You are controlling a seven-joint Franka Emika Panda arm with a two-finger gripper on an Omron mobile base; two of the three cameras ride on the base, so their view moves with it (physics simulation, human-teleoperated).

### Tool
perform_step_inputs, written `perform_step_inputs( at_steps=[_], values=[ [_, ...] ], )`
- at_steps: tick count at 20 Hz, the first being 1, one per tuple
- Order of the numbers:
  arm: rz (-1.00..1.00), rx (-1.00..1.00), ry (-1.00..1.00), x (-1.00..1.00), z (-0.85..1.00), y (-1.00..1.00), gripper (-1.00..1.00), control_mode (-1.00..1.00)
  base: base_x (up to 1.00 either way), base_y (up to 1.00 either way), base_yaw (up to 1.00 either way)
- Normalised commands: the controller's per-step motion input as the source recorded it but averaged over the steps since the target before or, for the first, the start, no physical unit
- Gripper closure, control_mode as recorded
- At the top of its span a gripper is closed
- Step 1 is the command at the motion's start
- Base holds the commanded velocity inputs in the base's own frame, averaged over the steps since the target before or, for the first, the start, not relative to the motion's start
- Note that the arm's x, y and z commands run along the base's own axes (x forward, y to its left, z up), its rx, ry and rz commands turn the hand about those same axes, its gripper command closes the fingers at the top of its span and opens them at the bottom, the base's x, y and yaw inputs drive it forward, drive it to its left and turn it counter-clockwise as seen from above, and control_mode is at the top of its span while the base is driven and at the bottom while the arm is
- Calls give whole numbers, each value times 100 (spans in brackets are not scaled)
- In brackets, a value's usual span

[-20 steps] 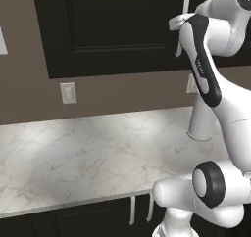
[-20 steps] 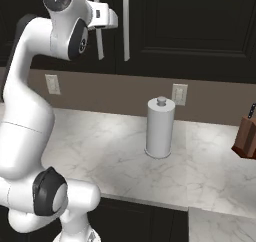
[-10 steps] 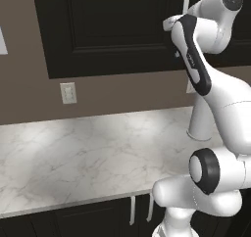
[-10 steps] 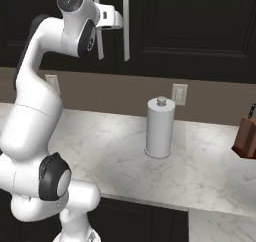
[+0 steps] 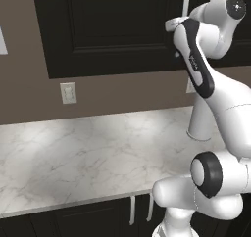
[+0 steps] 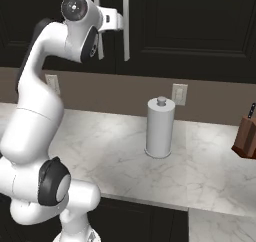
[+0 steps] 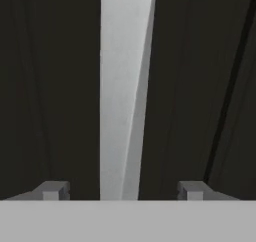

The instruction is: The dining table condiment station is running low on shaker. Refill the condiment station by opening the cabinet and taking the shaker from the cabinet and placing it on the dining table.

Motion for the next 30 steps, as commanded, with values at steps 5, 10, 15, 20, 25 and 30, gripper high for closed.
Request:
perform_step_inputs(
  at_steps=[5,10,15,20,25,30],
  values=[
    [0,0,-19,27,-38,0,100,-100,0,0,0],
    [0,0,-2,4,-6,25,100,-100,0,0,0],
    [1,-2,10,-41,3,21,100,-100,0,0,0],
    [9,1,10,-98,2,0,100,-100,0,0,0],
    [20,5,0,-100,2,0,100,-100,0,0,0],
    [30,0,0,-100,4,3,100,-100,0,0,0]
  ],
)
